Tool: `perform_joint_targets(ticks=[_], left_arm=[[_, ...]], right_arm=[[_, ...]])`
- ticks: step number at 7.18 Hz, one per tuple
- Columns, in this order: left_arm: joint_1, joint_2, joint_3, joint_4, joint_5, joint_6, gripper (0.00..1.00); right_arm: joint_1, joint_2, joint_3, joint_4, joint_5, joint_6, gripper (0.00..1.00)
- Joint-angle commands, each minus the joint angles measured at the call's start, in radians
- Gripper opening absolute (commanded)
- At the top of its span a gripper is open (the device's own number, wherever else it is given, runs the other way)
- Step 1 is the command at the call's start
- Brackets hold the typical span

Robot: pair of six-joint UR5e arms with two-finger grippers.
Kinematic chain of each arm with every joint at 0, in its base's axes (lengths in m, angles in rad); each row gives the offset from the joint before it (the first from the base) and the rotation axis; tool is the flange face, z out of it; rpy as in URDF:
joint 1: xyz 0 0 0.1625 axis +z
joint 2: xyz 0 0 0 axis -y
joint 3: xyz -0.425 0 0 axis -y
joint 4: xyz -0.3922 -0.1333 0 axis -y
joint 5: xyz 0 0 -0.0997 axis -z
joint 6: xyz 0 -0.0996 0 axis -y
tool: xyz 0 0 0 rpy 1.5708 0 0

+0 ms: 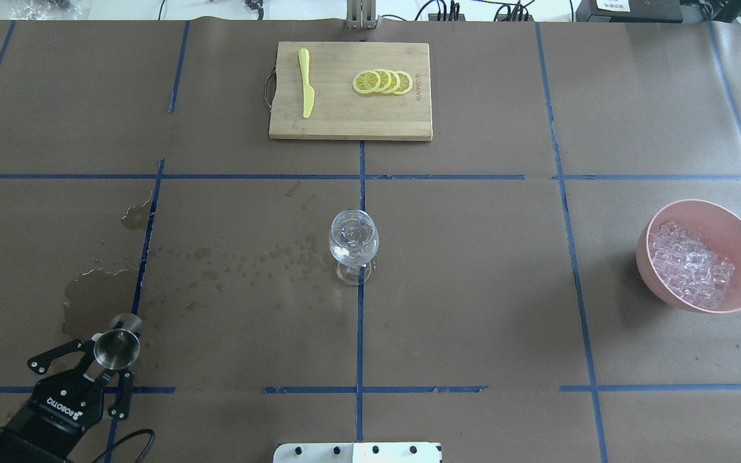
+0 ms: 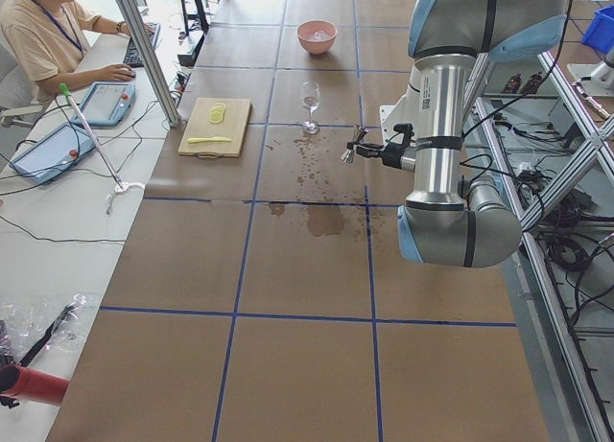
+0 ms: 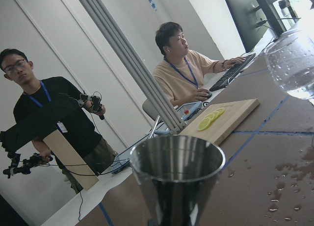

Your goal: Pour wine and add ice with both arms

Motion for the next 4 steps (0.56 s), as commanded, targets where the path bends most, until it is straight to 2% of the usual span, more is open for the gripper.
perform_joint_targets(ticks=[1, 2, 4], left_arm=[[0.203, -0.001, -0.131, 0.001, -0.048, -0.002, 0.0], [0.251, -0.002, -0.168, 0.023, -0.048, -0.001, 0.0], [0.192, 0.009, -0.17, 0.033, -0.047, 0.006, 0.0]], right_arm=[[0.008, -0.001, -0.006, 0.0, -0.002, -0.001, 1.0], [0.016, -0.005, -0.006, 0.0, -0.002, -0.001, 1.0], [0.019, -0.01, -0.006, 0.0, -0.002, 0.001, 1.0]])
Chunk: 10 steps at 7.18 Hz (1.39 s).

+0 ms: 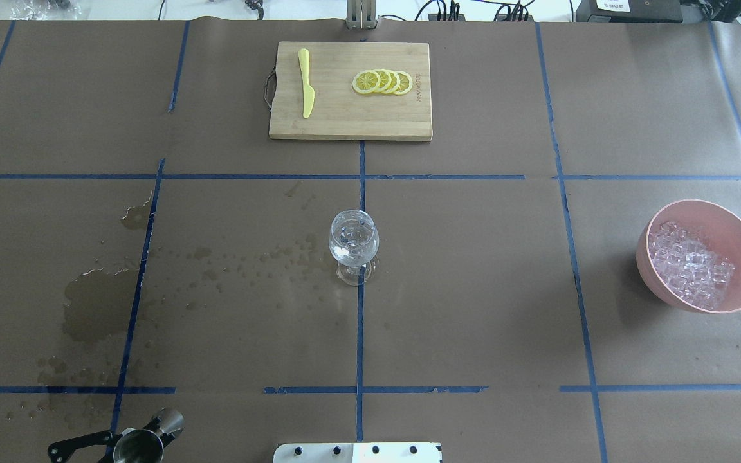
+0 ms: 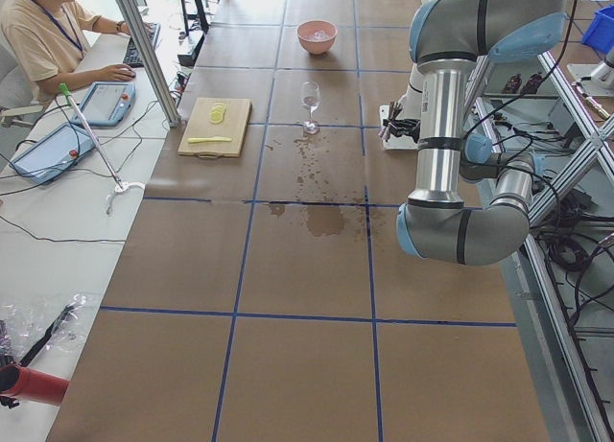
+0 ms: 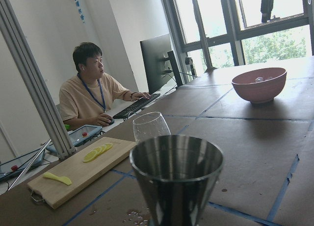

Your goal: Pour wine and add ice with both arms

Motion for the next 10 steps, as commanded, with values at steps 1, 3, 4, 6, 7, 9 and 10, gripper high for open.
perform_joint_targets(ticks=[1, 3, 4, 6, 7, 9, 10], left_arm=[[-0.068, 0.013, -0.007, 0.01, 0.0, 0.004, 0.0], [-0.172, 0.014, -0.005, 0.016, 0.006, 0.0, 0.0], [-0.24, 0.014, -0.005, 0.054, 0.008, 0.0, 0.0], [-0.419, 0.01, 0.0, 0.122, 0.008, -0.003, 0.0], [-0.517, 0.008, 0.007, 0.143, 0.012, -0.004, 0.0], [-0.73, 0.002, 0.032, 0.199, 0.021, -0.003, 0.0], [-0.844, -0.011, 0.035, 0.281, 0.015, -0.007, 0.0]], right_arm=[[0.005, -0.009, 0.003, 0.0, 0.0, 0.001, 1.0], [0.007, -0.013, 0.004, 0.0, 0.0, 0.001, 1.0], [0.007, -0.013, 0.006, 0.0, 0.0, 0.001, 1.0], [0.01, -0.013, 0.009, 0.0, 0.0, 0.001, 1.0], [0.013, -0.014, 0.011, 0.0, 0.0, 0.002, 1.0], [0.017, -0.016, 0.012, 0.0, 0.0, 0.004, 1.0], [0.019, -0.019, 0.012, 0.0, 0.001, 0.004, 1.0]])
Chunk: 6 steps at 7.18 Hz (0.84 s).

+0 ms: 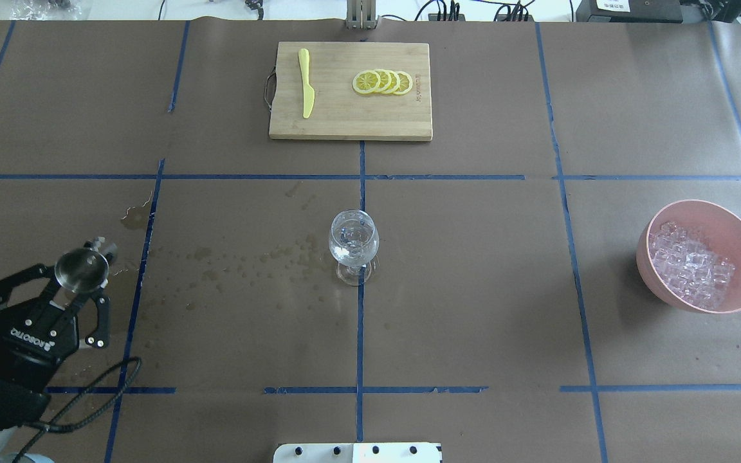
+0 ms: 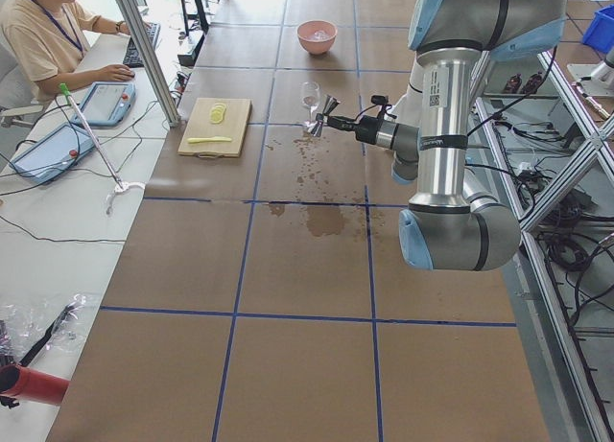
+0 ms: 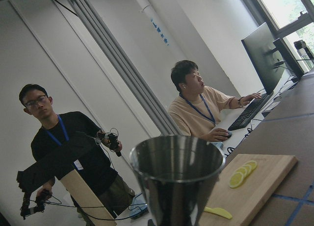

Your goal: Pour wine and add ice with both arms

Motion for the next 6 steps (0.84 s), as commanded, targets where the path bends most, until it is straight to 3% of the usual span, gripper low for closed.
perform_joint_targets(ticks=[1, 2, 3, 4, 5, 6], left_arm=[[-0.232, -0.043, 0.01, 0.13, -0.099, -0.008, 0.0], [-0.36, -0.048, 0.012, 0.188, -0.308, -0.079, 0.0], [-0.545, -0.049, 0.057, 0.307, -0.673, -0.347, 0.0], [-0.732, -0.105, 0.126, 0.401, -1.041, -0.495, 0.0], [-0.784, -0.142, 0.137, 0.493, -1.156, -0.529, 0.0], [-0.786, -0.114, 0.168, 0.551, -1.234, -0.575, 0.0]], right_arm=[[0.004, -0.003, 0.001, 0.0, 0.0, 0.001, 1.0], [0.004, -0.003, -0.001, 0.0, 0.0, -0.001, 1.0], [0.004, -0.003, 0.001, 0.0, 0.0, -0.001, 1.0], [0.005, -0.003, 0.001, 0.0, 0.0, -0.001, 1.0], [0.005, -0.004, 0.001, 0.002, -0.002, 0.019, 1.0], [0.005, -0.004, 0.001, 0.003, -0.005, 0.04, 1.0]])
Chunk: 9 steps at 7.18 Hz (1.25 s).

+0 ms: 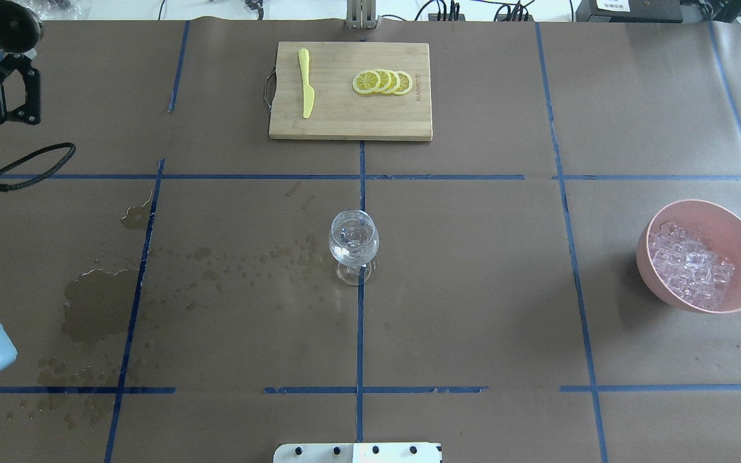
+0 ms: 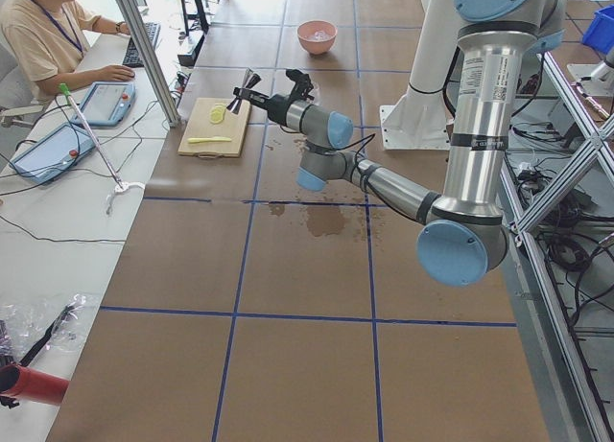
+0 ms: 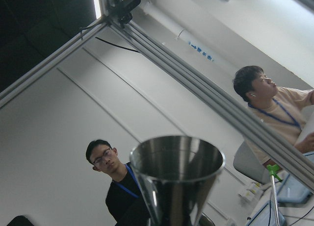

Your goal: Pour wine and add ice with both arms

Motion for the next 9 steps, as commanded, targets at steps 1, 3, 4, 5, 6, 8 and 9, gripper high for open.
perform_joint_targets(ticks=[1, 3, 4, 5, 6, 8, 9], left_arm=[[-0.076, 0.005, 0.063, 0.23, -0.289, -0.163, 0.0], [-0.078, 0.099, 0.047, 0.283, -0.405, -0.493, 0.0], [-0.075, 0.215, 0.075, 0.051, -0.404, -0.652, 0.0], [-0.074, 0.297, 0.12, -0.139, -0.396, -0.812, 0.0], [-0.069, 0.371, 0.122, -0.244, -0.329, -0.833, 0.0], [-0.013, 0.375, 0.137, -0.278, -0.181, -0.85, 0.0], [0.118, 0.356, 0.149, -0.276, -0.046, -0.915, 0.0]], right_arm=[[0.0, -0.001, 0.006, 0.0, -0.003, 0.023, 1.0], [0.0, -0.002, 0.012, 0.002, -0.001, 0.023, 1.0], [0.002, -0.005, 0.015, 0.002, -0.001, 0.023, 1.0], [0.002, -0.013, 0.028, 0.002, -0.001, 0.022, 1.0], [0.002, -0.019, 0.044, 0.002, -0.001, 0.023, 1.0], [0.003, -0.028, 0.06, 0.0, -0.001, 0.025, 1.0], [0.003, -0.028, 0.06, 0.0, -0.001, 0.023, 1.0]])
